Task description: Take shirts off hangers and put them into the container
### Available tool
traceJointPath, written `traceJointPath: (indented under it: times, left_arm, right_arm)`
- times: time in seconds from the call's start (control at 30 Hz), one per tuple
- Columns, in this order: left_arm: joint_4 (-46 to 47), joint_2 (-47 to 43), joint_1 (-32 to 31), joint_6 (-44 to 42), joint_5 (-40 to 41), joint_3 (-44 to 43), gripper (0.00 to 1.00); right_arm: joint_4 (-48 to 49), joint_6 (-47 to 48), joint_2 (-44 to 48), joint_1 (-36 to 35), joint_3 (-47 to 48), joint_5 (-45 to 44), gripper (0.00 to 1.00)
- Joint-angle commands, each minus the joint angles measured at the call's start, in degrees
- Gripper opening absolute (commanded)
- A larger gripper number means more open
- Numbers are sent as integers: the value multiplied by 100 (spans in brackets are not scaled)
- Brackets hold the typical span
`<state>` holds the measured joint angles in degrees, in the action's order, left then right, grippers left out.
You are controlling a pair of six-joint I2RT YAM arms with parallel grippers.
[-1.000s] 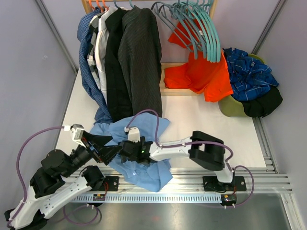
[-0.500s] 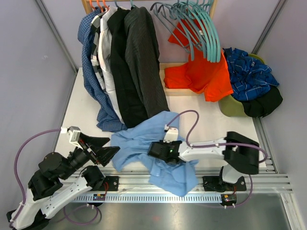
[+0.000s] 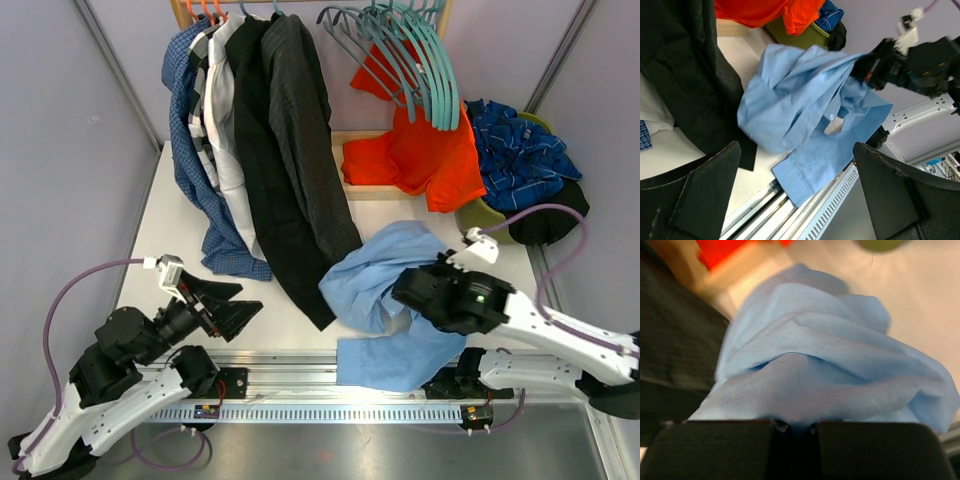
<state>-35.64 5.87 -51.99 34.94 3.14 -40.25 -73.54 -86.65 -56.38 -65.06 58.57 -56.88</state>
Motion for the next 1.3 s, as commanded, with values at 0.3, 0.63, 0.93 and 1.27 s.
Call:
traceJointPath:
  times: [0.3,0.63,0.93,1.27]
  left_arm:
    - [1032,1092,4,-4,-735,-202,99]
    - [1156,1206,4,31,-955,-439,99]
    - [822,1074,4,-119,-911,-730,99]
    - [681,1057,4,-207,-841,-862,99]
  right_arm:
    - [416,4131,1033,599,1720,-2029,0]
    - [3389,6634,489,4777,1473,1843,0]
    - [3847,6204,-1032,7638,2928,3307,0]
    - [2512,6686,-5025,8000,9596,4130,0]
